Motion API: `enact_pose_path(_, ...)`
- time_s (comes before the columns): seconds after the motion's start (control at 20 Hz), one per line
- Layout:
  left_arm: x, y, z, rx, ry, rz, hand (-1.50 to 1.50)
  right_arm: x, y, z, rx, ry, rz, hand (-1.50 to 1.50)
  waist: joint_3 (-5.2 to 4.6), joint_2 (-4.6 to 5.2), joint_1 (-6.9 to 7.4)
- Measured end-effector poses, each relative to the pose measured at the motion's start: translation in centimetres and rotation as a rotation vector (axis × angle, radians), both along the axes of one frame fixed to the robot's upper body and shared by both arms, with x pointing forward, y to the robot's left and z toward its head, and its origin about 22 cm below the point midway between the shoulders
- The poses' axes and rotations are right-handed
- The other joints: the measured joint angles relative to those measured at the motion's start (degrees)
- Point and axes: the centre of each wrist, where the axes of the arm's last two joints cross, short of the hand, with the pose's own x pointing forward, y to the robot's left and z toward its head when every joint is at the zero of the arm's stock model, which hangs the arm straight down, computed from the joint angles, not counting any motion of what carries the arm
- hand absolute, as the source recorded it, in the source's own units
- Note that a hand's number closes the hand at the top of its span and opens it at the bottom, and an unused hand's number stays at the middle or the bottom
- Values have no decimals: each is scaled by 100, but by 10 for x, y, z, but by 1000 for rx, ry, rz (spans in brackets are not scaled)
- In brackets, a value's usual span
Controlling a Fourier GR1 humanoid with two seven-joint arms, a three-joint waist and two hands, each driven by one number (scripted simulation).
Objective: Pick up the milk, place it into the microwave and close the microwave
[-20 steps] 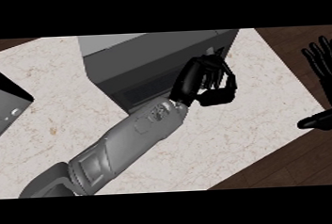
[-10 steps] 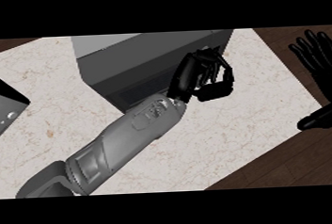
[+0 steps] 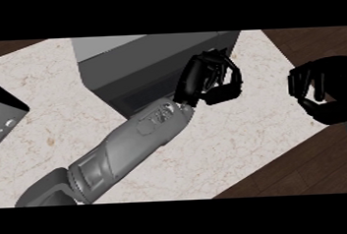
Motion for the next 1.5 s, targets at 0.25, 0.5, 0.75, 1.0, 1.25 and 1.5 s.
enact_pose_path(0.25,1,3,-2,-9,0,31,150,-3,16,11,-26,-18,80,150,1,-18,-81)
enact_pose_path(0.5,1,7,-3,-20,-3,66,150,-8,28,18,-37,-30,140,150,2,-29,-163)
enact_pose_path(0.75,1,9,-4,-30,-6,95,150,-14,37,22,-36,-37,187,150,1,-37,-231)
enact_pose_path(1.0,1,11,-4,-39,-12,117,150,-20,45,25,-34,-40,226,150,1,-34,-284)
enact_pose_path(1.25,-1,4,-3,-70,9,159,150,-27,50,25,-58,-25,267,150,-4,-34,-250)
enact_pose_path(1.5,-5,-5,10,-227,174,143,150,-38,59,11,-112,53,339,150,-53,69,-110)
